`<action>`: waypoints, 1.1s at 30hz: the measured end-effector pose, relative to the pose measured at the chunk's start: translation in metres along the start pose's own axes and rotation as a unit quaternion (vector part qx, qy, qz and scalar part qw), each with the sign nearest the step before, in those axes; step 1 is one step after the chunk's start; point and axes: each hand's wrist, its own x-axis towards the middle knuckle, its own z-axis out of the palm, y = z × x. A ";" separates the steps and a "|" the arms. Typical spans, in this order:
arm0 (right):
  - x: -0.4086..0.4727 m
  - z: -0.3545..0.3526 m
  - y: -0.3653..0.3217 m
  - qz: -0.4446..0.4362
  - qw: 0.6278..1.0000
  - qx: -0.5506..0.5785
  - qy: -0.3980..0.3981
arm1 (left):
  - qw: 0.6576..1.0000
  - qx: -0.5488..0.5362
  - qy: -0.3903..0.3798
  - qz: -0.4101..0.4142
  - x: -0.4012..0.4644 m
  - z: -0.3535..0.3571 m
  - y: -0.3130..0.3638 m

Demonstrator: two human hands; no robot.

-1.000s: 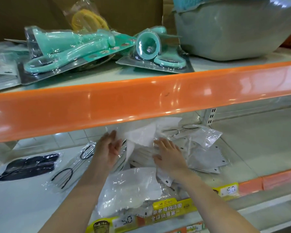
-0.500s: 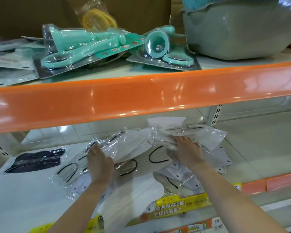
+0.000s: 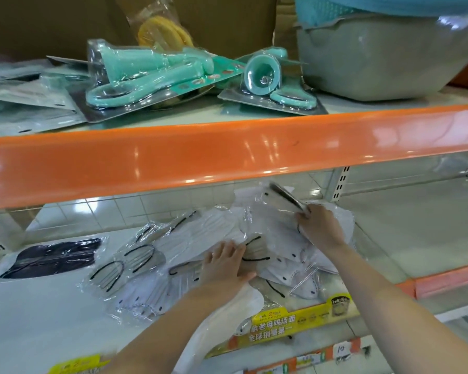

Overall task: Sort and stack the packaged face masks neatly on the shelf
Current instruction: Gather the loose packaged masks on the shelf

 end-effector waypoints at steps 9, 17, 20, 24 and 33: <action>-0.010 0.002 -0.035 -0.069 0.990 0.097 -0.072 | 0.992 -0.066 -0.014 0.109 0.021 -0.013 0.003; -0.028 0.044 -0.057 -0.065 0.983 0.121 -0.125 | 0.982 -0.046 0.117 0.141 -0.008 -0.022 -0.031; -0.049 0.051 -0.078 -0.084 0.992 -0.037 -0.085 | 0.987 -0.028 0.130 0.086 -0.018 -0.023 -0.057; -0.093 0.071 -0.125 -0.150 0.981 -0.085 -0.085 | 0.989 -0.011 0.148 -0.019 -0.028 -0.021 -0.100; -0.170 0.164 -0.167 -0.312 0.910 -0.185 -0.199 | 0.974 -0.021 0.099 -0.204 -0.075 -0.004 -0.196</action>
